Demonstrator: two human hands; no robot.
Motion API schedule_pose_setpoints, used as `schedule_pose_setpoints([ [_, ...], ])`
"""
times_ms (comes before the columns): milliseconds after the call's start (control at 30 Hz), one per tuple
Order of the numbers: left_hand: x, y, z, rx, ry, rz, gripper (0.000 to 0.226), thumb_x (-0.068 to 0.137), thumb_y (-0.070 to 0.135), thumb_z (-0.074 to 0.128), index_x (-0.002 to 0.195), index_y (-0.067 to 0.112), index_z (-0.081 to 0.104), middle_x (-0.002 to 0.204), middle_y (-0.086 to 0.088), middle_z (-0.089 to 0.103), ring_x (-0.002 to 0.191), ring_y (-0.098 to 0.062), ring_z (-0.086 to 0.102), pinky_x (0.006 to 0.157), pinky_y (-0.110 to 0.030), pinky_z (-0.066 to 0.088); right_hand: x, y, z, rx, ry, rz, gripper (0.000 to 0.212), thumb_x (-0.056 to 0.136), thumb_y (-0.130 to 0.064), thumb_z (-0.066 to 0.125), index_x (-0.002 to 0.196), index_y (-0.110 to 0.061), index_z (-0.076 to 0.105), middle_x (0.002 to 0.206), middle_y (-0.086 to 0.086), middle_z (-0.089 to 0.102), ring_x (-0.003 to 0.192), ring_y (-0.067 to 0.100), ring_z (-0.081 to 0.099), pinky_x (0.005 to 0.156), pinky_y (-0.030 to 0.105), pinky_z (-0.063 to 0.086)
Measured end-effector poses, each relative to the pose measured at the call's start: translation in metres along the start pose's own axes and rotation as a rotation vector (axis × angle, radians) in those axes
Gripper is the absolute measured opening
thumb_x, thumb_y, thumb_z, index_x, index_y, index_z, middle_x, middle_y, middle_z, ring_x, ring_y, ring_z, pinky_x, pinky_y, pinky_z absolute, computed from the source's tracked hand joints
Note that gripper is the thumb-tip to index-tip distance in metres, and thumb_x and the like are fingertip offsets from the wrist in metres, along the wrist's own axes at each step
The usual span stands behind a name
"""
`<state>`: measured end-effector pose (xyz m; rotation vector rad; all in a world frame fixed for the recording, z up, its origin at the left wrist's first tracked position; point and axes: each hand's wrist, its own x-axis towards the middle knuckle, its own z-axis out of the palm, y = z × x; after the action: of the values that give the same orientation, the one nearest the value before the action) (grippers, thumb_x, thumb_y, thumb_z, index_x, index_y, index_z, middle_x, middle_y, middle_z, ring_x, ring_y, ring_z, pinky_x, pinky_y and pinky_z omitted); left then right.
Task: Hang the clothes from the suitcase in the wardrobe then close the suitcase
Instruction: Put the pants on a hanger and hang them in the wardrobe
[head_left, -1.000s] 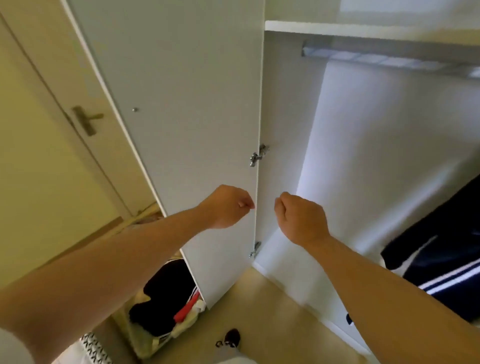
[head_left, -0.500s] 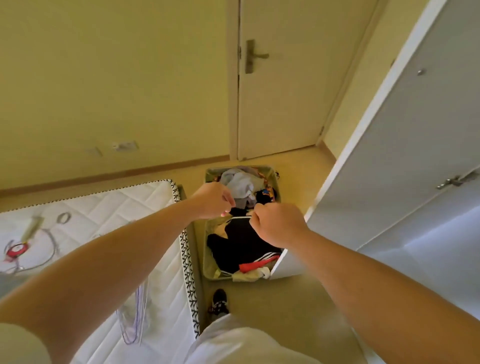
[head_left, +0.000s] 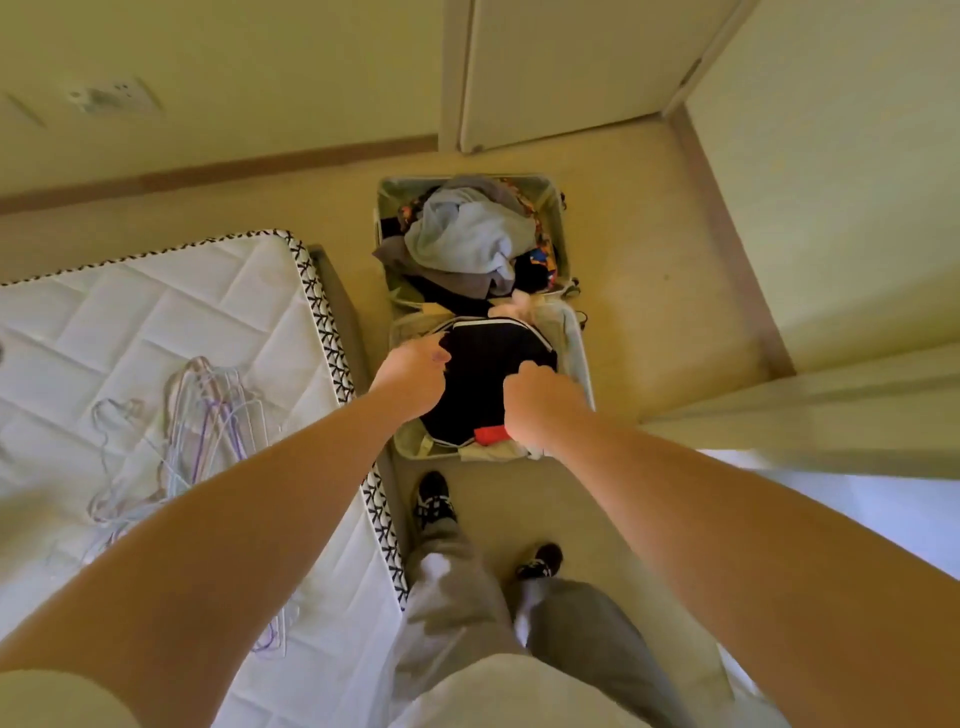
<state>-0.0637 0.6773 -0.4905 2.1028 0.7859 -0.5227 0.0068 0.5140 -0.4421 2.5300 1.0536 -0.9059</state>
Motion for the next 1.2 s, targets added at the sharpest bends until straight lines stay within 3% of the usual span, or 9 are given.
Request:
schedule_pose_setpoints([
  [133, 0.069, -0.04, 0.047, -0.005, -0.127, -0.061, 0.051, 0.101, 0.009, 0.046, 0.15, 0.023, 0.045, 0.147, -0.005, 0.05, 0.124, -0.024, 0.056, 0.098, -0.031, 0.049, 0.07, -0.007, 0.056, 0.01, -0.14, 0.019, 0.029, 0.094, -0.012, 0.056, 0.122, -0.007, 0.058, 0.124, 0.012, 0.044, 0.114, 0.031, 0.048, 0.082, 0.04, 0.045],
  [300, 0.148, -0.1, 0.117, -0.109, -0.128, -0.186, 0.056, 0.101, 0.009, 0.046, 0.153, 0.029, 0.038, 0.142, -0.001, 0.053, 0.11, -0.018, 0.06, 0.086, -0.029, 0.052, 0.174, 0.009, 0.138, 0.048, -0.271, 0.102, 0.035, 0.091, -0.011, 0.056, 0.125, -0.007, 0.058, 0.136, 0.013, 0.039, 0.125, 0.033, 0.04, 0.1, 0.044, 0.044],
  [433, 0.2, -0.153, 0.188, -0.149, -0.126, -0.21, 0.055, 0.101, 0.008, 0.047, 0.153, 0.026, 0.04, 0.151, 0.002, 0.045, 0.129, -0.02, 0.053, 0.094, -0.026, 0.047, 0.258, 0.039, 0.216, 0.08, -0.338, 0.16, 0.034, 0.094, -0.012, 0.049, 0.127, -0.008, 0.057, 0.137, 0.012, 0.039, 0.125, 0.033, 0.04, 0.1, 0.044, 0.042],
  [567, 0.239, -0.179, 0.247, -0.098, -0.145, -0.169, 0.054, 0.101, 0.005, 0.045, 0.153, 0.019, 0.039, 0.159, -0.001, 0.037, 0.142, -0.021, 0.041, 0.111, -0.029, 0.041, 0.315, 0.074, 0.293, 0.181, -0.381, 0.318, 0.052, 0.093, -0.013, 0.05, 0.143, -0.01, 0.036, 0.141, 0.016, 0.038, 0.129, 0.036, 0.04, 0.101, 0.045, 0.041],
  [800, 0.281, -0.185, 0.312, -0.147, -0.129, -0.151, 0.05, 0.101, 0.005, 0.044, 0.15, 0.02, 0.046, 0.157, 0.002, 0.038, 0.142, -0.017, 0.04, 0.109, -0.02, 0.03, 0.38, 0.13, 0.379, 0.25, -0.477, 0.612, 0.086, 0.09, -0.023, 0.048, 0.159, -0.035, -0.001, 0.155, 0.024, 0.031, 0.135, 0.046, 0.041, 0.105, 0.056, 0.043],
  [933, 0.294, -0.184, 0.332, -0.127, -0.161, -0.134, 0.05, 0.101, 0.005, 0.044, 0.148, 0.021, 0.049, 0.156, 0.004, 0.04, 0.141, -0.017, 0.042, 0.111, -0.024, 0.033, 0.398, 0.146, 0.407, 0.458, -0.49, 0.708, 0.061, 0.1, -0.008, 0.04, 0.159, -0.011, 0.022, 0.166, 0.022, 0.003, 0.148, 0.048, 0.018, 0.118, 0.055, 0.027],
  [1000, 0.299, -0.184, 0.337, -0.113, -0.171, -0.123, 0.05, 0.1, 0.005, 0.044, 0.147, 0.022, 0.05, 0.155, 0.005, 0.04, 0.14, -0.017, 0.042, 0.113, -0.025, 0.034, 0.397, 0.15, 0.4, 0.427, -0.449, 0.571, 0.051, 0.101, 0.003, 0.043, 0.152, -0.001, 0.036, 0.161, 0.021, 0.025, 0.149, 0.043, 0.021, 0.118, 0.043, 0.029],
  [1067, 0.303, -0.184, 0.339, -0.105, -0.17, -0.131, 0.049, 0.1, 0.006, 0.045, 0.147, 0.023, 0.05, 0.155, 0.005, 0.04, 0.14, -0.017, 0.043, 0.114, -0.026, 0.035, 0.401, 0.156, 0.398, 0.427, -0.448, 0.528, 0.046, 0.1, -0.001, 0.052, 0.145, 0.0, 0.044, 0.15, 0.017, 0.044, 0.14, 0.035, 0.042, 0.107, 0.036, 0.039],
  [1200, 0.3, -0.19, 0.338, -0.087, -0.157, -0.16, 0.048, 0.101, 0.007, 0.046, 0.146, 0.024, 0.051, 0.154, 0.005, 0.042, 0.136, -0.016, 0.047, 0.105, -0.023, 0.037, 0.397, 0.174, 0.415, 0.955, -0.155, 0.889, 0.037, 0.101, -0.02, 0.047, 0.133, -0.004, 0.058, 0.136, 0.016, 0.056, 0.124, 0.035, 0.056, 0.1, 0.041, 0.049],
])
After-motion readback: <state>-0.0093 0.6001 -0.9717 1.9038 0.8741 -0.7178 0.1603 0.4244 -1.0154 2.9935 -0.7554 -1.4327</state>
